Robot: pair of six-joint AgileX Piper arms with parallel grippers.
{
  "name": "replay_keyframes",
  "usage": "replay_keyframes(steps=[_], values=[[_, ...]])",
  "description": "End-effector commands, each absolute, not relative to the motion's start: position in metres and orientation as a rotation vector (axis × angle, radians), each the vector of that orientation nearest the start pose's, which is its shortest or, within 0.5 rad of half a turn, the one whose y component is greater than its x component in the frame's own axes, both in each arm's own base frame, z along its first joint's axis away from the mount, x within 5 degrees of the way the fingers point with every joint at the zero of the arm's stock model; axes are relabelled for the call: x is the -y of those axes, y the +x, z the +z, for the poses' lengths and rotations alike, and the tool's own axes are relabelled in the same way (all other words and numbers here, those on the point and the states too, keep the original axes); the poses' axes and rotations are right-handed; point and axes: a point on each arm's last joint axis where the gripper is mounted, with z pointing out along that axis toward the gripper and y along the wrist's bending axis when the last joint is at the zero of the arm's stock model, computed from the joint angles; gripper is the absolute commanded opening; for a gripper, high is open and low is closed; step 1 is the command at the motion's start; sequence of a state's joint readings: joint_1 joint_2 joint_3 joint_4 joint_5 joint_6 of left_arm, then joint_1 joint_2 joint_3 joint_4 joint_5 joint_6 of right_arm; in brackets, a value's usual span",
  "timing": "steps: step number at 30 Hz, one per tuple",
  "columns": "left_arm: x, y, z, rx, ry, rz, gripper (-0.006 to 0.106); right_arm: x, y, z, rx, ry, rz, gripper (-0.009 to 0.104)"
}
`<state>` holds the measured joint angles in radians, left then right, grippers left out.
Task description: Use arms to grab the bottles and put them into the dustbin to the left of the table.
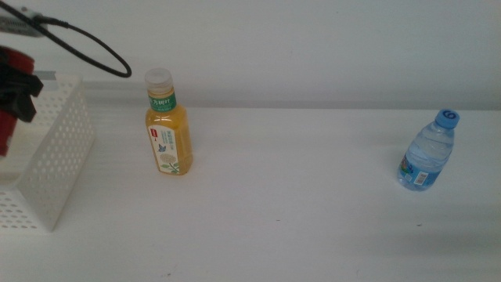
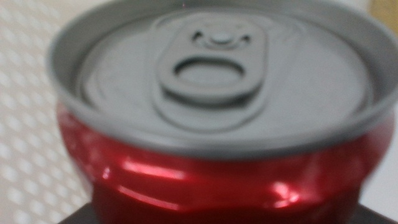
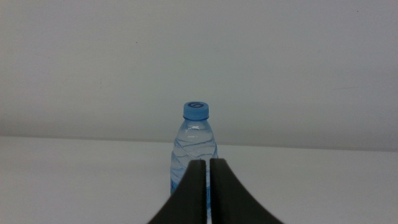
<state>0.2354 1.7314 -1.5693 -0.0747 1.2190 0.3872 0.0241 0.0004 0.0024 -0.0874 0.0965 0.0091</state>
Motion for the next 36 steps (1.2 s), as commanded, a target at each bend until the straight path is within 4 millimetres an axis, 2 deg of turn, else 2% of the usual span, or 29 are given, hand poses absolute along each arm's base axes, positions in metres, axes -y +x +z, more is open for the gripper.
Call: replay_keyframes(steps=[1,9,18,26,36], values=[[-0.082,0.357,0.316,-2.879,0.231,0.044,0.004,0.000,0.055,0.195,-1.571,-0.077,-0.061,-0.002],[-0.103,0.381,0.305,-2.914,0.312,0.133,0.004,0.000,0.055,0.195,-1.571,-0.077,-0.061,-0.002],[-0.128,0.384,0.288,-2.911,0.270,0.039,0.004,0.000,0.055,0.195,-1.571,-0.077,-0.061,-0.002],[-0.131,0.394,0.255,-2.992,0.293,-0.031,0.004,0.000,0.055,0.195,-1.571,-0.077,-0.061,-0.002],[-0.137,0.395,0.248,-3.018,0.277,0.034,0.009,0.000,0.055,0.195,-1.571,-0.077,-0.061,-0.002]])
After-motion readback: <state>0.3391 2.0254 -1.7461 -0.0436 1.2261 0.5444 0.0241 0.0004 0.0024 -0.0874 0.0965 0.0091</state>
